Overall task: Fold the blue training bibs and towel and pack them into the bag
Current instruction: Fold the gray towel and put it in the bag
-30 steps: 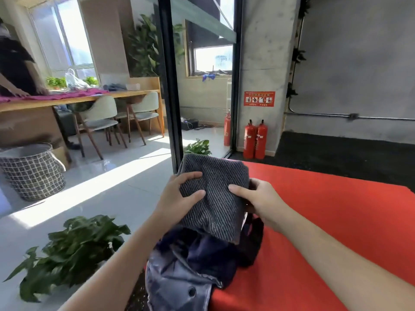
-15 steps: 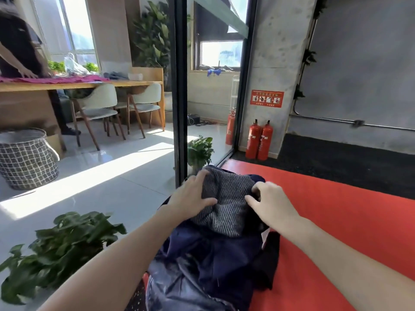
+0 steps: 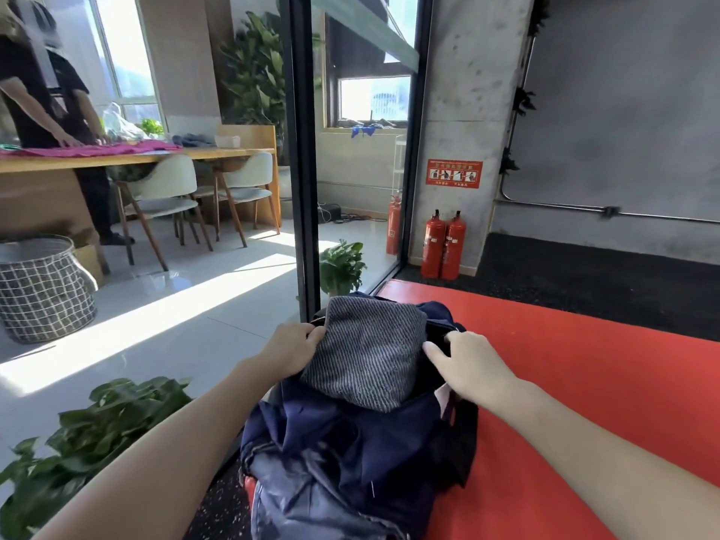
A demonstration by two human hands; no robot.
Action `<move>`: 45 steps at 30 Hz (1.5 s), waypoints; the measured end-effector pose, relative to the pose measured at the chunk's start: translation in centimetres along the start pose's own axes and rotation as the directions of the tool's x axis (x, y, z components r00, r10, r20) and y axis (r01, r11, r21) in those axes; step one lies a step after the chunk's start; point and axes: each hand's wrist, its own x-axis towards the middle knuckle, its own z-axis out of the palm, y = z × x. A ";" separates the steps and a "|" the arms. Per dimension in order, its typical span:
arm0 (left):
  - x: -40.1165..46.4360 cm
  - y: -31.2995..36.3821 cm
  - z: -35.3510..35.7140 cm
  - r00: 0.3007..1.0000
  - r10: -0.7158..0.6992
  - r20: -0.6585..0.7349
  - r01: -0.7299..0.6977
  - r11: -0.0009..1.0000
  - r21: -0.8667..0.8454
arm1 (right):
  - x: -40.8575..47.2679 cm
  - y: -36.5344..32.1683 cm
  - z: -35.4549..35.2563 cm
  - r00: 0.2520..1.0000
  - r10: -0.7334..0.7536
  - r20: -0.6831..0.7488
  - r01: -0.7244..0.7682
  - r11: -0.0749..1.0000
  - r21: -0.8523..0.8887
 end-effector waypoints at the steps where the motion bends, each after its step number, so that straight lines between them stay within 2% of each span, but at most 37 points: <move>1: 0.4 0.1 -0.1 1.000 0.004 -0.030 -0.004 1.000 0.003 | 0.2 -0.1 -0.2 1.000 0.004 -0.028 -0.004 1.000 0.016; 5: 1.5 2.6 -2.9 0.979 0.052 -0.196 -0.052 0.999 0.003 | 1.6 -0.8 -2.6 0.988 0.011 -0.156 0.007 0.994 0.113; 8: 2.9 6.1 -7.4 0.942 0.099 -0.321 -0.090 0.995 0.043 | 2.5 -1.1 -6.3 0.982 0.014 -0.189 0.013 0.990 0.139; 14: 4.4 14.6 -13.1 0.926 0.211 -0.312 -0.143 0.964 0.226 | 2.6 0.6 -13.9 0.978 0.064 -0.199 -0.017 0.972 0.234; 19: 3.8 22.0 -13.9 0.909 0.265 -0.323 -0.192 0.952 0.240 | 2.1 3.7 -21.3 0.956 0.096 -0.277 -0.022 0.965 0.260; 22: 2.0 27.5 -12.1 0.901 0.277 -0.334 -0.213 0.953 0.215 | 1.5 6.6 -24.9 0.955 0.116 -0.274 -0.043 0.965 0.258; 26: -2.1 33.7 -6.5 0.919 0.247 -0.306 -0.226 0.968 0.105 | -0.2 12.2 -26.6 0.977 0.099 -0.190 -0.057 0.975 0.217; 29: -5.6 35.8 -0.2 0.962 0.190 -0.195 -0.196 0.981 -0.012 | -2.5 17.4 -24.9 0.990 0.122 -0.066 -0.114 0.987 0.113; 33: -9.9 35.6 7.9 0.986 0.164 -0.015 -0.165 0.980 -0.109 | -7.5 23.4 -21.5 0.991 0.133 0.032 -0.136 0.985 0.104; 37: -12.1 35.9 10.5 0.984 0.177 -0.011 -0.178 0.978 -0.108 | -11.3 26.1 -20.4 0.993 0.099 -0.061 -0.083 0.972 0.219; 41: -14.7 38.0 10.6 0.959 0.261 -0.108 -0.267 0.963 -0.037 | -14.6 27.4 -20.5 0.969 0.141 -0.203 -0.062 0.933 0.354; 45: -18.6 40.8 12.9 0.930 0.350 -0.111 -0.352 0.936 -0.005 | -19.3 29.3 -20.5 0.973 0.152 -0.173 -0.073 0.917 0.393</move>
